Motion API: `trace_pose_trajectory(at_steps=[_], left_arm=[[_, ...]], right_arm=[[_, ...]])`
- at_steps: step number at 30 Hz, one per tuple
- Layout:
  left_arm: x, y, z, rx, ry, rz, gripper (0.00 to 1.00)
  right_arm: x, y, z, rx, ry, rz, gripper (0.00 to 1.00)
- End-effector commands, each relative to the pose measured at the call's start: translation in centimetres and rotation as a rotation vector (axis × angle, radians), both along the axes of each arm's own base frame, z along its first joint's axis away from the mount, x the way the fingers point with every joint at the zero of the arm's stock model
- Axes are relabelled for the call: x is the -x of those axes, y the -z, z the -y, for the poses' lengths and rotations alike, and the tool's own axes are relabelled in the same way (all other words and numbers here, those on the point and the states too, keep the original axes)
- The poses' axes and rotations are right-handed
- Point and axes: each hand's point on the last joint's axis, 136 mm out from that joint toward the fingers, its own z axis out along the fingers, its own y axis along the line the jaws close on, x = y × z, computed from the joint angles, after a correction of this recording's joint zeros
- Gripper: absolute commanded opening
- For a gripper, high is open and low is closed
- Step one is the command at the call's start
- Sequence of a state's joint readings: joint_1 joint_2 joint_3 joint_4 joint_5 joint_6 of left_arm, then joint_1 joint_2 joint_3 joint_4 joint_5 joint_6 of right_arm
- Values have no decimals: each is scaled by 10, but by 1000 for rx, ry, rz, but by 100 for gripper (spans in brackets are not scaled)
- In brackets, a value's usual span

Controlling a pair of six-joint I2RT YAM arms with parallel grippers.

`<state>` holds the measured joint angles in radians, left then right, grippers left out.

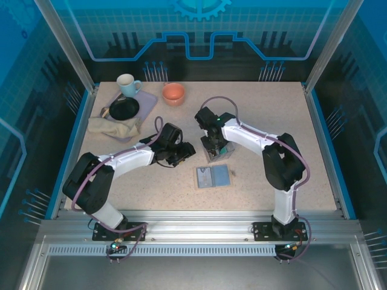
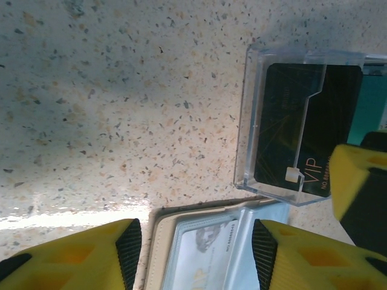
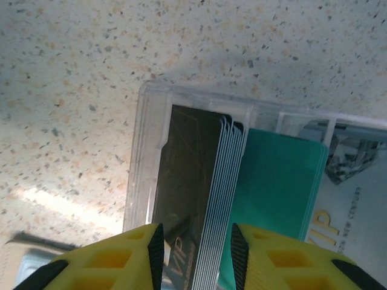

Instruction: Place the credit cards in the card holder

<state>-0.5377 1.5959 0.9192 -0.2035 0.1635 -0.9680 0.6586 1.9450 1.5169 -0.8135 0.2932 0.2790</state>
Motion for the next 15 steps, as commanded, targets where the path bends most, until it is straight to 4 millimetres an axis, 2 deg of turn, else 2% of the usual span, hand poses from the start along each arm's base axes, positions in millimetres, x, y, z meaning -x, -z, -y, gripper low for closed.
trace_pose_trajectory(at_steps=[1, 8, 11, 15], left_arm=[[5, 5, -3, 26, -25, -32, 55], [10, 11, -22, 8, -93, -36, 56], [12, 11, -25, 0, -100, -38, 56], [12, 11, -25, 4, -99, -39, 56]], right_arm=[[-5, 1, 5, 123, -12, 33, 36], [-5, 17, -4, 174, -40, 25, 38], [-7, 17, -1, 214, -37, 42, 38], [-9, 5, 2, 246, -37, 83, 38]])
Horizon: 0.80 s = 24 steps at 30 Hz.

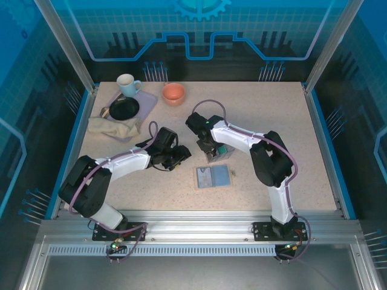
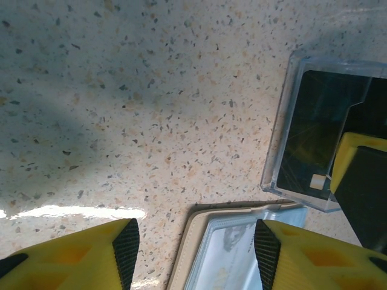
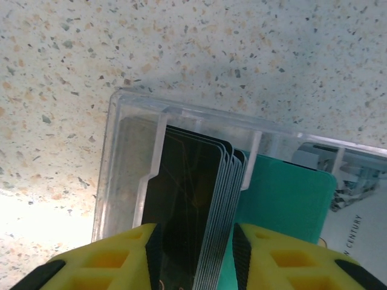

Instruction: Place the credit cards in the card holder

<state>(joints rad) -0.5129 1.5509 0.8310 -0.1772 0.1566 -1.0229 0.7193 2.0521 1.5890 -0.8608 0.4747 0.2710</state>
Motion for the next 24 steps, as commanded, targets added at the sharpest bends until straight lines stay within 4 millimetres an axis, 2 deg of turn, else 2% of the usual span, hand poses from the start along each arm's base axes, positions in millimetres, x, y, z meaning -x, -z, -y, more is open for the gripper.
trace_pose_trajectory(at_steps=[1, 8, 24], left_arm=[[1, -1, -6, -2, -27, -3, 56], [0, -1, -4, 4, -25, -6, 56], [2, 1, -6, 0, -25, -11, 56]], right_arm=[[-3, -14, 4, 55, -5, 44, 38], [-3, -22, 8, 58, -9, 59, 36], [0, -25, 14, 52, -1, 67, 12]])
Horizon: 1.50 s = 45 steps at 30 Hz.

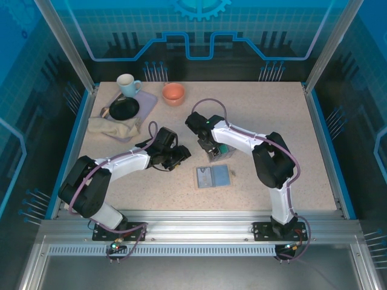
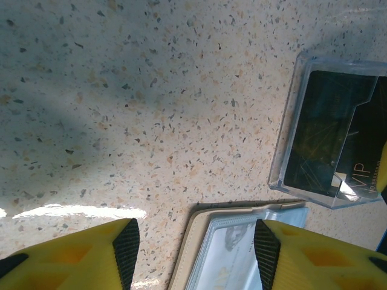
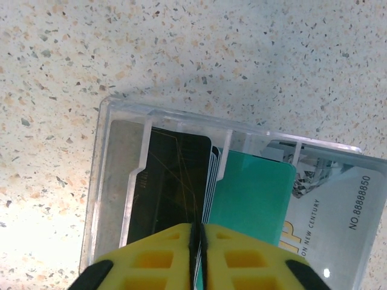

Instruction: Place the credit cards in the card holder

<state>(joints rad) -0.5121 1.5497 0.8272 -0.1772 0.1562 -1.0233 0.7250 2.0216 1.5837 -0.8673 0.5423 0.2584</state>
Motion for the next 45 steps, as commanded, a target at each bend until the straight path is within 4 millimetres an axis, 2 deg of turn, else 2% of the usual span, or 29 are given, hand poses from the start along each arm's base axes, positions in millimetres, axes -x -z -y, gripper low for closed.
trace_pose_trajectory(at_steps=[1, 2, 10, 15, 16, 20, 24, 33, 40, 45], left_arm=[[1, 0, -5, 2, -23, -9, 56], [2, 0, -5, 0, -23, -9, 56], [2, 1, -5, -1, -23, -14, 55], [2, 1, -4, 2, -19, -16, 55], [2, 2, -4, 2, -21, -17, 55], [2, 1, -4, 3, -18, -16, 55], [2, 2, -3, 6, -15, -18, 55], [3, 2, -3, 5, -15, -21, 56], [2, 2, -3, 5, -12, -23, 56], [2, 1, -2, 9, -13, -22, 56]], right_arm=[[4, -9, 7, 8, 6, 9, 12], [4, -8, 7, 5, 7, 5, 13], [5, -13, 6, -54, 14, 2, 0], [5, -21, 6, -91, 25, 12, 0], [6, -20, 7, -102, 28, 5, 3], [8, -9, 4, -124, 28, -40, 30], [8, 3, 2, -115, 28, -68, 37], [2, 22, 12, -17, 49, -74, 38], [-3, 2, 17, 26, 41, 0, 37], [-3, -3, 20, 36, 39, 14, 37]])
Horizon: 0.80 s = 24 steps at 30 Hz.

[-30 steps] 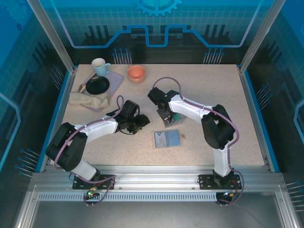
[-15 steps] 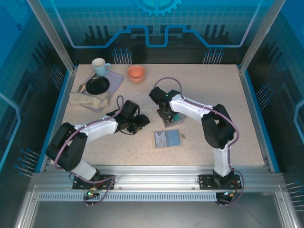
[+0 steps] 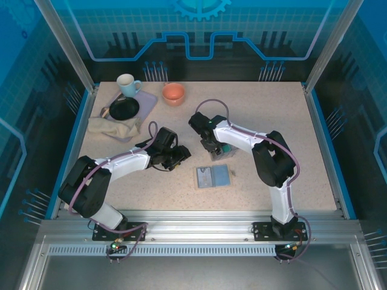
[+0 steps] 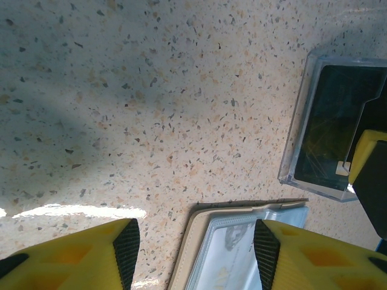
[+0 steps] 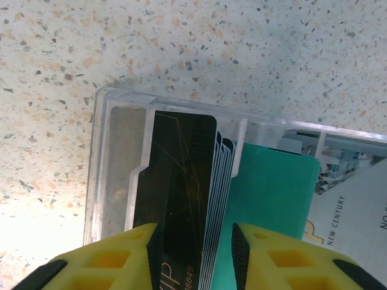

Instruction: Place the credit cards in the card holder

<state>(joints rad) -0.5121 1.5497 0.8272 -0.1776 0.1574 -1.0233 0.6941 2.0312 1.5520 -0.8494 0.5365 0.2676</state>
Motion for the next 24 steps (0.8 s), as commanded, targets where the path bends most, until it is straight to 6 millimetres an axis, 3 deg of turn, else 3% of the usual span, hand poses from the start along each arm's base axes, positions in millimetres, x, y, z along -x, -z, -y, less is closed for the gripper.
trace_pose_trajectory(at_steps=[1, 14, 24], left_arm=[[2, 1, -2, 8, -12, -19, 56], [0, -1, -1, 10, -11, -18, 56], [1, 0, -1, 10, -10, -21, 56]], right_arm=[[-1, -15, 6, 30, 0, 33, 37], [2, -18, 8, 23, 3, 37, 21], [4, -32, 7, -8, 8, 55, 12]])
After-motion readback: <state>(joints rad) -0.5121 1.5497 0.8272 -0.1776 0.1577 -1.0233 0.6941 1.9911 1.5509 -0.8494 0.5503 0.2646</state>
